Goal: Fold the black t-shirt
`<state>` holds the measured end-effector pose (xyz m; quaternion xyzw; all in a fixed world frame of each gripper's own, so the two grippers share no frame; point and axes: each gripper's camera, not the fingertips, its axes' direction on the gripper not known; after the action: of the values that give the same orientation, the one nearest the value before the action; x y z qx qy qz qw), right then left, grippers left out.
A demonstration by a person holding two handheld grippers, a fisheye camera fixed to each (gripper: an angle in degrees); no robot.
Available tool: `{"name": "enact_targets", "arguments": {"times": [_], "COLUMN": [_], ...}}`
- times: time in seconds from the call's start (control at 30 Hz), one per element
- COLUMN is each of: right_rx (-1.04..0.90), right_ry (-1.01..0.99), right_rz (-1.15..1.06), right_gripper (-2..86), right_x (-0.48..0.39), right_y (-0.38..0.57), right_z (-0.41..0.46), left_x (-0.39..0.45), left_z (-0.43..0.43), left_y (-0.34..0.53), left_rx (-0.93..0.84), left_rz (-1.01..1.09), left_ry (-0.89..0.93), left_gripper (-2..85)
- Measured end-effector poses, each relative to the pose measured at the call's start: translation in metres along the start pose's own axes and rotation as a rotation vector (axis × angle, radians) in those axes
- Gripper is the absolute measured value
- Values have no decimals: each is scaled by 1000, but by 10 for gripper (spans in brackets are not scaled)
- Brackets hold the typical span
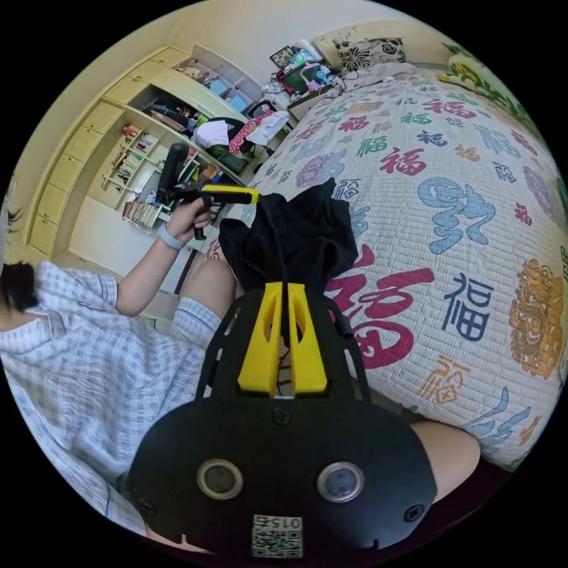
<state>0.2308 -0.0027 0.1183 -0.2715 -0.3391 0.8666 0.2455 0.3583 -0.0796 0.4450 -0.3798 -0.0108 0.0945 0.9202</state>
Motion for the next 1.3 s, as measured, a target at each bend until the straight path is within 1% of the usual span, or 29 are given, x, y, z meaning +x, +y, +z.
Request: {"name": "enact_targets", "arguments": {"times": [0.07, 0.13, 0.2, 0.23, 0.27, 0.33, 0.37, 0.43, 0.5, 0.6, 0.7, 0.8, 0.93, 1.07, 1.17, 1.23, 1.3], "right_rx": [45, 79, 121, 130, 155, 211, 261, 349, 462, 583, 652, 715, 781, 824, 816, 791, 743], "right_ry": [33, 100, 184, 210, 257, 336, 395, 474, 566, 675, 804, 946, 1000, 1059, 1080, 1062, 1002], "right_rz": [-10, -38, -107, -125, -171, -248, -302, -378, -476, -589, -693, -767, -843, -900, -904, -894, -857], "right_gripper": [-2, -3, -4, -4, -5, -5, -5, -6, -7, -8, -10, -10, -10, -10, -10, -10, -10], "right_x": [-16, -36, -66, -75, -94, -128, -154, -196, -253, -323, -387, -436, -479, -503, -494, -477, -442], "right_y": [11, 19, 21, 20, 17, 13, 12, 15, 26, 53, 89, 126, 163, 180, 166, 147, 110], "right_z": [-5, -12, -27, -32, -44, -67, -85, -116, -156, -201, -230, -250, -277, -301, -311, -317, -325], "left_x": [11, 18, 27, 37, 43, 68, 74, 97, 114, 146, 184, 213, 232, 231, 216, 192, 169], "left_z": [-27, -75, -116, -146, -161, -220, -236, -299, -344, -410, -458, -495, -532, -546, -540, -523, -505], "left_y": [17, 35, 43, 48, 51, 62, 66, 86, 102, 130, 164, 199, 226, 227, 210, 181, 148], "left_rx": [87, 226, 325, 388, 415, 521, 555, 705, 800, 940, 1057, 1160, 1231, 1243, 1224, 1178, 1119], "left_rz": [-2, -16, 2, 30, 45, 110, 123, 174, 205, 266, 338, 410, 483, 524, 526, 499, 467], "left_ry": [-32, 0, 6, -21, -45, -159, -176, -200, -213, -255, -364, -416, -455, -477, -481, -467, -442], "left_gripper": [-7, -8, -8, -8, -8, -8, -8, -8, -8, -7, -7, -7, -7, -8, -8, -8, -8]}}
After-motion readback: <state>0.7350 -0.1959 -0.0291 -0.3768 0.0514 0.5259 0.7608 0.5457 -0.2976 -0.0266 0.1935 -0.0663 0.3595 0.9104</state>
